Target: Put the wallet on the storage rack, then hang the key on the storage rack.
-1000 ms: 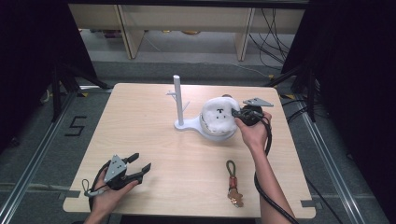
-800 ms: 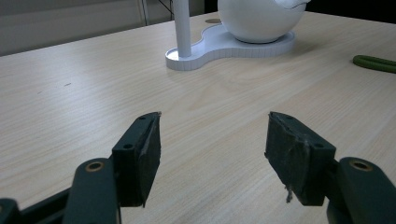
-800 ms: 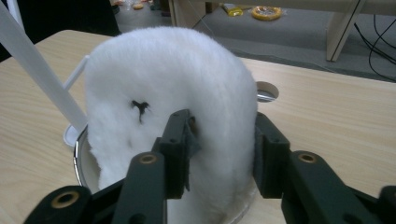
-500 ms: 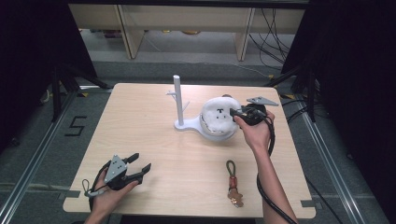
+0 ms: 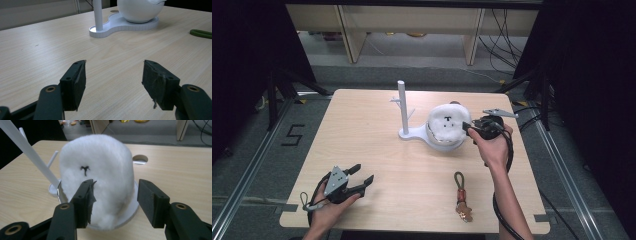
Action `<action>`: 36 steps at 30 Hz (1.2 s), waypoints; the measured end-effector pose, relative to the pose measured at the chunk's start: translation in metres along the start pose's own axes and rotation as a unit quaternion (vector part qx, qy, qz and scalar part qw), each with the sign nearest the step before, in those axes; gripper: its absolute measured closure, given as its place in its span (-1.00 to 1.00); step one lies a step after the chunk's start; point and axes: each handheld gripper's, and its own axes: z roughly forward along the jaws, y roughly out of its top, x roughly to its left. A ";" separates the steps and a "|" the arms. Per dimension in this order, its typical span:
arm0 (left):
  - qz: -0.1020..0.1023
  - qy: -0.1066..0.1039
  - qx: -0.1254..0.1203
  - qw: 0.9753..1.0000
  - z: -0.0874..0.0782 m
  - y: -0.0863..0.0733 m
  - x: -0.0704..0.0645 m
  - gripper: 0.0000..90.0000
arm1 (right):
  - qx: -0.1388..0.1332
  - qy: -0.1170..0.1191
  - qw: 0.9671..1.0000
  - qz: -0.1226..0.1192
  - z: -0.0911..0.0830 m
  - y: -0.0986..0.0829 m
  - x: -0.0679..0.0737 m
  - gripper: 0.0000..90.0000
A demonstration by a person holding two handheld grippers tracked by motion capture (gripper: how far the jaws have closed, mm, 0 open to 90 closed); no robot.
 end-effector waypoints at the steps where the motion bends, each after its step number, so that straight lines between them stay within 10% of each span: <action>1: -0.001 0.000 0.000 1.000 0.000 0.000 0.000 -0.21 | 0.007 0.002 1.000 -0.008 -0.002 -0.002 -0.002 0.07; 24: -0.003 0.006 -0.001 1.000 0.000 0.000 -0.001 -0.22 | 0.147 0.014 0.989 0.000 -0.028 -0.058 -0.007 0.13; 36: 0.000 0.007 0.000 1.000 0.000 0.000 -0.002 -0.21 | 0.235 0.027 0.972 -0.007 -0.037 -0.080 0.006 0.30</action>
